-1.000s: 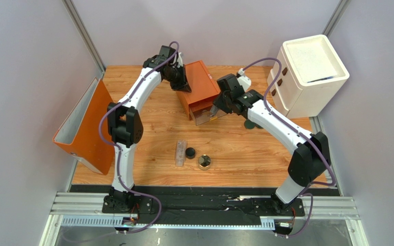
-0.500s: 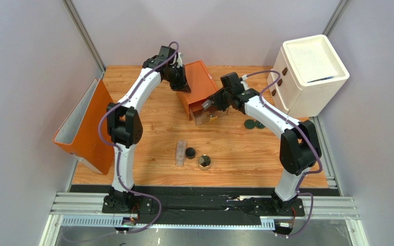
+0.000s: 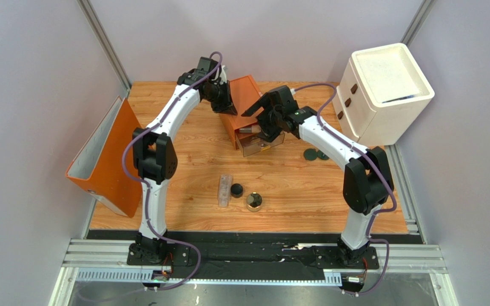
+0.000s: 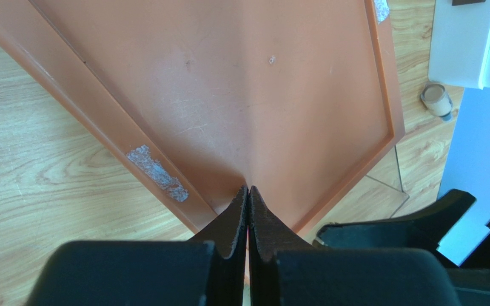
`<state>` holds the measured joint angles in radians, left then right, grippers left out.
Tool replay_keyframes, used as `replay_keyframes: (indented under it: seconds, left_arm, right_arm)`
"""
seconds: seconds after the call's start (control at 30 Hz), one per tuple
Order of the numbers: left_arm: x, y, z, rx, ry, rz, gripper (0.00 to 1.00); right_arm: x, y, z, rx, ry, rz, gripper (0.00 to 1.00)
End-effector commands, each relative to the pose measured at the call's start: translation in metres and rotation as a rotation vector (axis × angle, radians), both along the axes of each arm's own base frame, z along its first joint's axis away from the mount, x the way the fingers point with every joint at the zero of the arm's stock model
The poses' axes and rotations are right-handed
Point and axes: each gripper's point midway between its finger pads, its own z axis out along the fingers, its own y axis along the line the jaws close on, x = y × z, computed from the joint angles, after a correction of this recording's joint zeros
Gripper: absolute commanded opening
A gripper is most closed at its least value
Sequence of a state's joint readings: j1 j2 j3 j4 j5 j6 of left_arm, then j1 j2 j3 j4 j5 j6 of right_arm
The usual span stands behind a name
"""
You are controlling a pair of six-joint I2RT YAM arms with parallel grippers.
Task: Organize the makeup
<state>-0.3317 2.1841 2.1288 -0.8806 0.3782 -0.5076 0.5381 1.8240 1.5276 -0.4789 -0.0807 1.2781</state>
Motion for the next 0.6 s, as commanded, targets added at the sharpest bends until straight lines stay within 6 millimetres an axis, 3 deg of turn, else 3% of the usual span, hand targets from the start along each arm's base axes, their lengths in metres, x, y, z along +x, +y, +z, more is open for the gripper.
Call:
replay_keyframes:
  seconds: [0.0,0.17,0.37,0.47,0.57]
  left_arm:
    - [-0.013,0.024,-0.038,0.123,0.100,0.029,0.00]
    - [-0.013,0.022,-0.038,0.116,0.104,0.027,0.00]
    - [-0.012,0.021,-0.038,0.110,0.099,0.016,0.00]
    - [-0.013,0.021,-0.039,0.114,0.098,0.009,0.00]
    - [-0.014,0.021,-0.040,0.112,0.102,0.003,0.00]
  right_arm:
    - [-0.003,0.002,0.022,-0.008,-0.028,0.040,0.95]
    - [-0.005,-0.019,0.044,-0.136,-0.071,0.036,0.94]
    - [-0.003,-0.069,0.072,-0.446,-0.226,0.068,0.94]
    - [-0.014,-0.095,0.074,-0.575,-0.260,0.107,0.95]
    - [-0.028,-0.124,0.048,-0.650,-0.192,0.119,0.99]
